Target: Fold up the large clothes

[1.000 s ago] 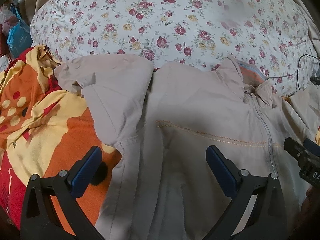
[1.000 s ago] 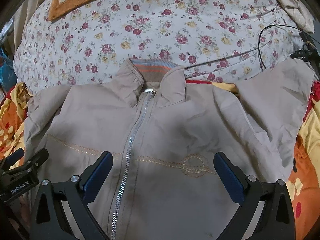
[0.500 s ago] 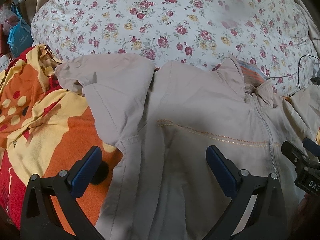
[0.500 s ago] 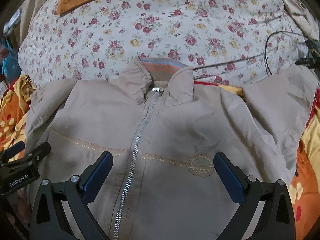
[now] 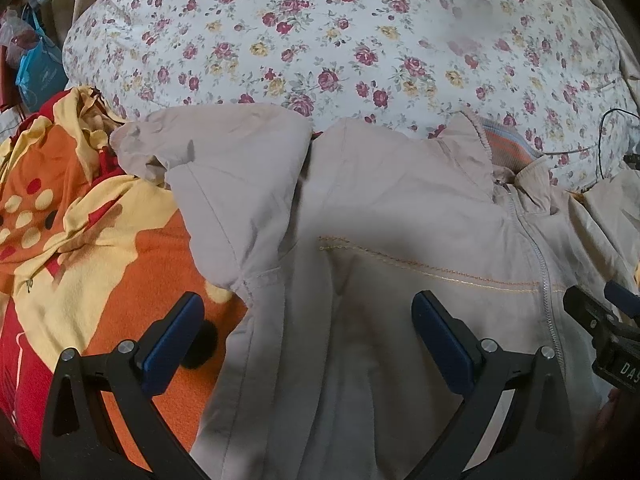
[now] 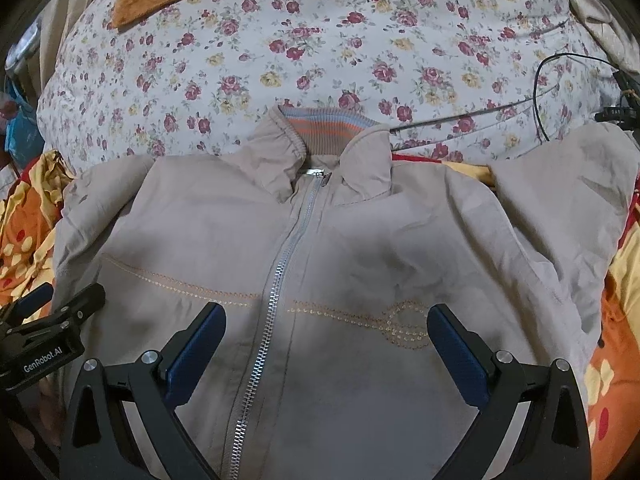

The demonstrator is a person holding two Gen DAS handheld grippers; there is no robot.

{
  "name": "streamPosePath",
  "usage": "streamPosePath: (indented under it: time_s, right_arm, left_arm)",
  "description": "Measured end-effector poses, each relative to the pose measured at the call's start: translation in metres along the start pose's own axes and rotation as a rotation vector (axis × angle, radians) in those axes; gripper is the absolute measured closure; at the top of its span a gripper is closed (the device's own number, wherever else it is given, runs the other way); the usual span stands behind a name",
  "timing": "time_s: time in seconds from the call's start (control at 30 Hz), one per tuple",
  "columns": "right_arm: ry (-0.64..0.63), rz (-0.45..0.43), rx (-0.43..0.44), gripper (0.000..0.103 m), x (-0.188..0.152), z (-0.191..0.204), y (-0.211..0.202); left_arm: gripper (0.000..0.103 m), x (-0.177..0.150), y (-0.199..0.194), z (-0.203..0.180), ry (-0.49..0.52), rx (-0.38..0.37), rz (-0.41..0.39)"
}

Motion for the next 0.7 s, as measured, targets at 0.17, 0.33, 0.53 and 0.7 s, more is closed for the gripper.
streamPosePath:
  time_s: [0.17, 0.33, 0.53, 0.7]
  right_arm:
    - [-0.005, 0.009, -0.005, 0.002, -0.0016, 0.0009, 0.0018]
    - [-0.006, 0.007, -0.015, 0.002, -0.0011, -0.0003, 0.0031]
    - [-0.001, 0.018, -0.018, 0.002, -0.0024, -0.0005, 0.0045]
    - [0.003, 0.021, -0.021, 0.002, -0.0016, -0.0008, 0.0053]
  left_arm:
    - [0.000, 0.0004, -0.0002, -0.0001, -0.001, 0.000, -0.001]
    - [0.000, 0.0005, -0.0002, -0.0002, -0.002, 0.000, -0.001]
    - [0.000, 0.0001, 0.0005, -0.0003, -0.004, 0.000, 0.001]
    - [0.000, -0.0012, 0.0028, -0.0001, -0.006, -0.001, 0.010]
Point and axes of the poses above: each gripper's, at about its wrist camera, not at the fingertips, and y roughly the way its jaws point, z to its left, x to its top, the point moved 9 cm from there along y, roughly the way its jaws point, and after that the axes turned 6 degrees about y, right-handed, at the moved point
